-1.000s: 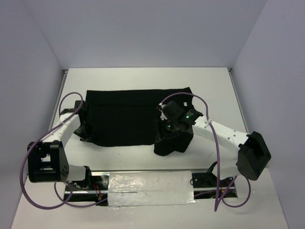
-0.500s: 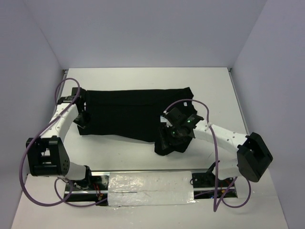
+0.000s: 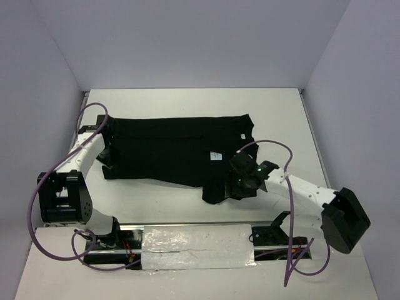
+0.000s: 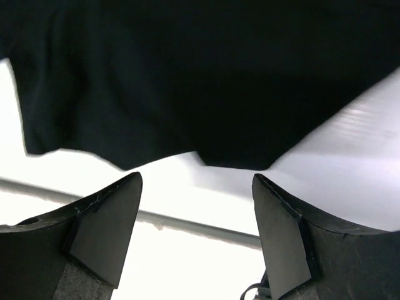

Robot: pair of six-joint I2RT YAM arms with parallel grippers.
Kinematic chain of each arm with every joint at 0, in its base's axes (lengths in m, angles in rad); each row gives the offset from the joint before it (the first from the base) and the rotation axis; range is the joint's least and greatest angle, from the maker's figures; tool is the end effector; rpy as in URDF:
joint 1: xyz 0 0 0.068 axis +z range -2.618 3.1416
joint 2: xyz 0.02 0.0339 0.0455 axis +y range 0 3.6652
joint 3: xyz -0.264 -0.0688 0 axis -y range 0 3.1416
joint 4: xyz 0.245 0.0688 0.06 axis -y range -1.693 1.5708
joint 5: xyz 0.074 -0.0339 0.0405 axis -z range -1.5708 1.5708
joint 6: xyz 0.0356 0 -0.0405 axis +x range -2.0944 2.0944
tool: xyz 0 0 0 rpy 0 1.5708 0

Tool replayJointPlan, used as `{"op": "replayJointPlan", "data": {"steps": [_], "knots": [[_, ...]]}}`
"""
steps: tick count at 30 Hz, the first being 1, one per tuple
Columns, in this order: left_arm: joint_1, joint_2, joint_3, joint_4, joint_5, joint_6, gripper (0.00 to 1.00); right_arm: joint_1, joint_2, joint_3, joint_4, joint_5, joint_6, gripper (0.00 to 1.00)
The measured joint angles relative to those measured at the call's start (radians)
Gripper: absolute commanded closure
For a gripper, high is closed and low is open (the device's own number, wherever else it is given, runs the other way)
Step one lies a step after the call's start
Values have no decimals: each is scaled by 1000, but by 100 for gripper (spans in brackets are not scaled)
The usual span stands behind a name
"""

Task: Fold and stack the t-shirts
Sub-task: Fold the tshirt

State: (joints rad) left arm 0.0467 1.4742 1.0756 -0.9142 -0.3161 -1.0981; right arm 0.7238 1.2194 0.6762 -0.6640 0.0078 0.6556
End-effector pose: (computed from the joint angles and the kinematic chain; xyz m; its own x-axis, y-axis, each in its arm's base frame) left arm 0.2703 0.0237 0.2322 -0.3297 -0.8626 -0.3838 -0.9162 0.3904 -0.0903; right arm 0.1567 0.1381 0.1837 -0.9576 -0.0327 -0.2863 -0.0963 0.9727 0.2110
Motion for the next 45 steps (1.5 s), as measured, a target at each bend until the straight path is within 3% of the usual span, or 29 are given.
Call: {"op": "replayJointPlan", "data": {"steps": [6, 12, 17, 18, 19, 20, 21, 27, 32, 40, 45], "knots": [[0, 4, 13, 8, 6, 21, 100, -177, -113, -129, 34, -33, 22, 24], [0, 15, 13, 18, 10, 31, 100, -195, -77, -155, 145, -158, 9, 27], [0, 15, 13, 21, 10, 50, 100, -201, -51, -182, 247, -208, 5, 56], [0, 15, 13, 21, 10, 51, 100, -201, -45, -182, 261, -205, 4, 65], [0, 15, 13, 22, 10, 52, 100, -203, -43, -182, 268, -201, 0, 86], [0, 15, 13, 22, 10, 53, 100, -203, -44, -180, 269, -195, -6, 98], [0, 15, 14, 22, 10, 53, 100, -203, -47, -174, 262, -180, -1, 100], [0, 15, 47, 17, 6, 61, 100, -208, -55, -11, 87, -91, 2, 100], [0, 34, 102, 16, -3, 79, 100, -247, 91, 192, -27, -101, -72, 100], [0, 181, 236, 32, -3, 112, 100, -426, 434, 454, -188, -383, -283, 100], [0, 282, 352, 31, -11, 122, 100, -484, 587, 641, -200, -519, -307, 99]]}}
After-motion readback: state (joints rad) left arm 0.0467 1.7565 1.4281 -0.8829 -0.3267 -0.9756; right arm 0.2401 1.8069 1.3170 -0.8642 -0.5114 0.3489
